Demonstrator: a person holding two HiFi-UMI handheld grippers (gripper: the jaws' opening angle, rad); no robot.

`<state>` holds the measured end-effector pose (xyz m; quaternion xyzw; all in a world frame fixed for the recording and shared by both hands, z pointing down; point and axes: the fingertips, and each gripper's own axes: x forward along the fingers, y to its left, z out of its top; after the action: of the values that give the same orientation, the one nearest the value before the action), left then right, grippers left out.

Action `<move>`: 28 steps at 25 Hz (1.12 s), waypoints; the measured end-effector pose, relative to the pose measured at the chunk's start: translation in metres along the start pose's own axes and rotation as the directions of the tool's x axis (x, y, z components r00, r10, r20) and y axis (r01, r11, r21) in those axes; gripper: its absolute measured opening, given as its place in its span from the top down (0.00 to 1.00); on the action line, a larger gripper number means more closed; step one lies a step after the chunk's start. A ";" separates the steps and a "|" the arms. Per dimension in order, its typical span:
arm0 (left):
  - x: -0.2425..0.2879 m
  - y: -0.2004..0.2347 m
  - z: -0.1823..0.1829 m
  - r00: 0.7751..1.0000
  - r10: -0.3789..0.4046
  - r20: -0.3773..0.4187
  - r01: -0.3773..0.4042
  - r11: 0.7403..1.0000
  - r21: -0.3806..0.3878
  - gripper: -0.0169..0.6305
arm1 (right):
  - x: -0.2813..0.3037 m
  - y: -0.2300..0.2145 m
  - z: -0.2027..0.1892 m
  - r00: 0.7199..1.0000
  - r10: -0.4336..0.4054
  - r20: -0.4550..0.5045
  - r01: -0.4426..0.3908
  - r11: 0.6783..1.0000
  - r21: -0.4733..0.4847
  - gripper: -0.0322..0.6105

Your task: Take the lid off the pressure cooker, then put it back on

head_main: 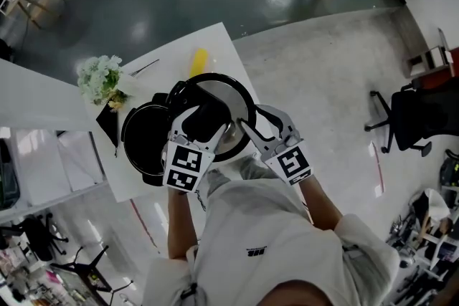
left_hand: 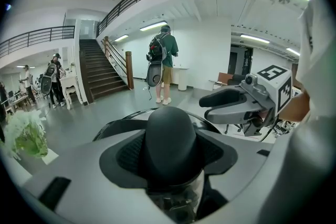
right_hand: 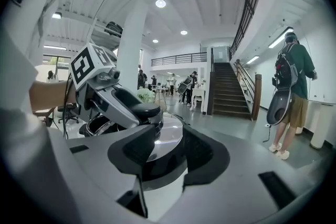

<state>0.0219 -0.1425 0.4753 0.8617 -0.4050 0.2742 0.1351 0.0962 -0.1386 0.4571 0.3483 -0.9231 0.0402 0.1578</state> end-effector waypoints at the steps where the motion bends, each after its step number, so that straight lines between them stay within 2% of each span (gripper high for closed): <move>1: 0.005 -0.003 0.001 1.000 0.000 -0.001 0.000 1.000 -0.003 0.53 | -0.002 -0.006 -0.004 1.000 -0.001 0.006 0.001 1.000 -0.010 0.69; 13: 0.061 -0.036 -0.002 1.000 0.011 -0.024 -0.012 0.999 -0.046 0.53 | -0.024 -0.047 -0.040 0.999 -0.015 -0.052 0.017 1.000 0.025 0.69; 21: 0.092 -0.043 -0.038 0.997 0.051 -0.058 -0.056 0.994 -0.094 0.53 | -0.025 -0.056 -0.081 0.994 0.008 -0.111 0.000 0.997 0.072 0.69; 28: 0.117 -0.045 -0.071 0.996 0.071 -0.052 -0.077 0.990 -0.120 0.53 | -0.019 -0.055 -0.119 0.986 0.032 -0.162 -0.015 0.994 0.107 0.69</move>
<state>0.0920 -0.1543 0.6000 0.8294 -0.4493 0.2745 0.1866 0.1768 -0.1464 0.5619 0.3406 -0.9077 0.1194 0.2141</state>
